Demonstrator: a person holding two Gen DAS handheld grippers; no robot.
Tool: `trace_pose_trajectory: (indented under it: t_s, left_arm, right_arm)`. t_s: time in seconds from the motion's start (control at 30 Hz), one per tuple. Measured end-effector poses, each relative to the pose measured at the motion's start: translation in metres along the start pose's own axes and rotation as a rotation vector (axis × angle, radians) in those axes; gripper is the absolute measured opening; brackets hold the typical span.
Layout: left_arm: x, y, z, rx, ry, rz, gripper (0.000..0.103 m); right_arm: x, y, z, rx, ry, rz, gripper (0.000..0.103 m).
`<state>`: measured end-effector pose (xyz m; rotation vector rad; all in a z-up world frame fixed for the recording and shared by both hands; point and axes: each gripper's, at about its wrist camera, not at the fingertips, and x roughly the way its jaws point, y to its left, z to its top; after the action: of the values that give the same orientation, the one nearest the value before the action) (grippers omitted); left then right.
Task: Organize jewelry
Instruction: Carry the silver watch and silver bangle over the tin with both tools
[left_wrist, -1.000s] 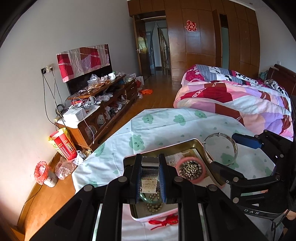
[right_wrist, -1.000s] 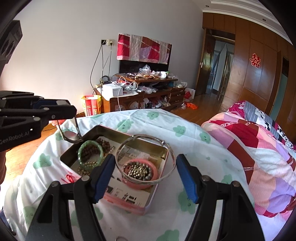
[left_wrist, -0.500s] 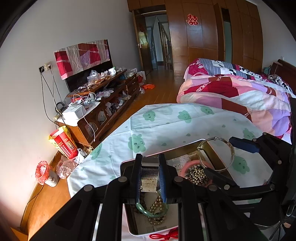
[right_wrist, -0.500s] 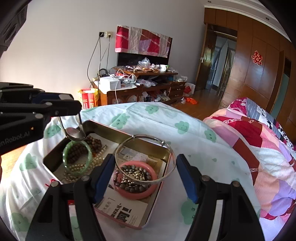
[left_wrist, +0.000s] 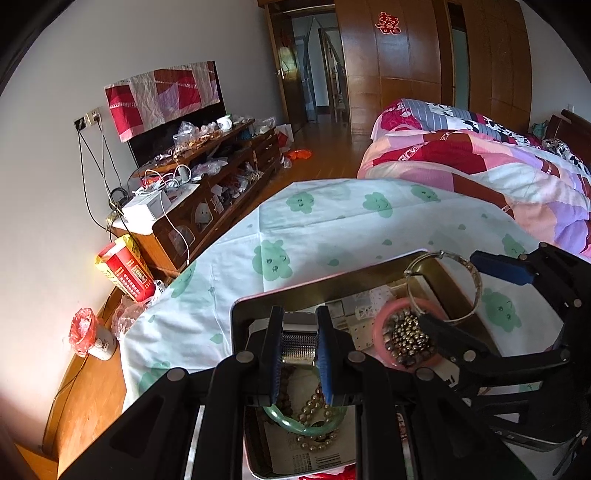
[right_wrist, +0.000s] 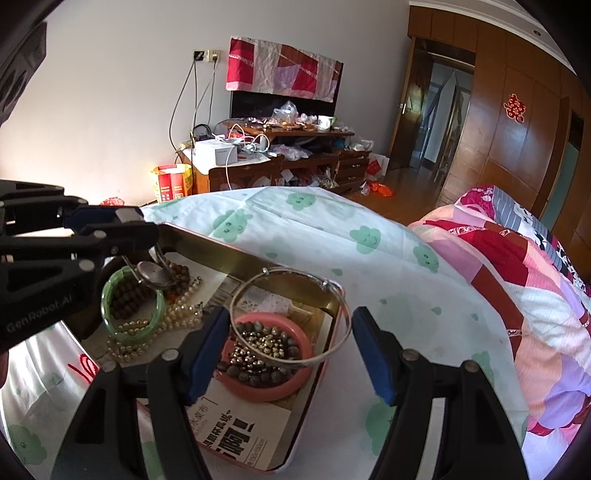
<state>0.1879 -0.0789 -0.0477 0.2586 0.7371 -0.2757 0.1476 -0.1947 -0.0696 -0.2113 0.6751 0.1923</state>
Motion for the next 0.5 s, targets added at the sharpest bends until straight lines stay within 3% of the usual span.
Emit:
trace_pose_trajectory:
  t_s: [0.5]
  left_arm:
    - [0.0067, 0.0052, -0.0075, -0.010, 0.017, 0.002, 0.017]
  right_arm:
    - [0.0013, 0.0006, 0.0001, -0.002, 0.001, 0.000, 0.071]
